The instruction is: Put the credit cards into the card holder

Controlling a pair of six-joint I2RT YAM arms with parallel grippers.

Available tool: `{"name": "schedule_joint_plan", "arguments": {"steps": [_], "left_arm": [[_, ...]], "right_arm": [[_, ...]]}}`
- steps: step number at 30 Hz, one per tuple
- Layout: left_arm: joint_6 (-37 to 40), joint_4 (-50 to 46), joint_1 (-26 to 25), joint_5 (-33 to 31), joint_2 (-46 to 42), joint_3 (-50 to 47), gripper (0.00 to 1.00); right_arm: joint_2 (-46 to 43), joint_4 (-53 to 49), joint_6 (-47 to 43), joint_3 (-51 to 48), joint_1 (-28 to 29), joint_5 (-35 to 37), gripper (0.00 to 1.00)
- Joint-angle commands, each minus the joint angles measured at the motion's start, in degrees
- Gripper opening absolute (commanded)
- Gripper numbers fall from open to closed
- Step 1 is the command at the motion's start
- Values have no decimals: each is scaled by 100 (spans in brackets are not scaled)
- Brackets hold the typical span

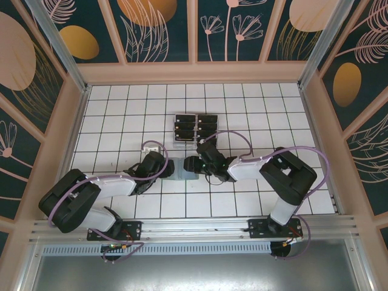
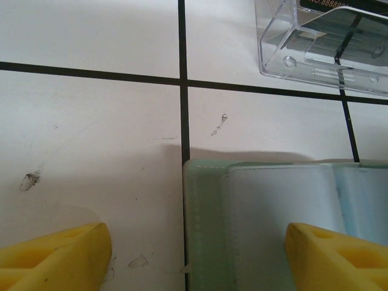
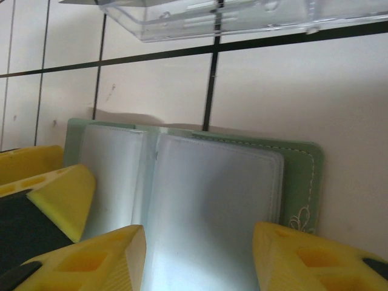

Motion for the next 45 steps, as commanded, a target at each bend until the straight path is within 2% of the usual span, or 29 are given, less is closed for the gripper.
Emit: {"name": "schedule_joint_plan", "arguments": {"steps": [1, 14, 21, 29, 31, 37, 42, 45], "left_arm": [[-78, -6, 5, 427, 298, -165, 77], [-109, 116, 8, 493, 361, -206, 76], [-2, -214, 9, 335, 13, -105, 76], [61, -455, 5, 289, -162, 68, 77], [73, -469, 9, 291, -147, 95, 77], [77, -482, 4, 289, -65, 155, 77], [66, -519, 3, 289, -54, 166, 77], [83, -581, 5, 280, -70, 182, 77]], "right_arm": [[244, 70, 177, 2, 81, -344, 50], [79, 351, 311, 120, 115, -623, 49], [-558, -64, 234, -43, 114, -198, 49], [-1496, -983, 167, -495, 105, 745, 50], [-1572, -1171, 154, -631, 92, 965, 52], [-1261, -923, 153, -748, 79, 914, 53], [-771, -734, 26, -485, 65, 850, 45], [-593, -724, -78, -330, 25, 806, 28]]}}
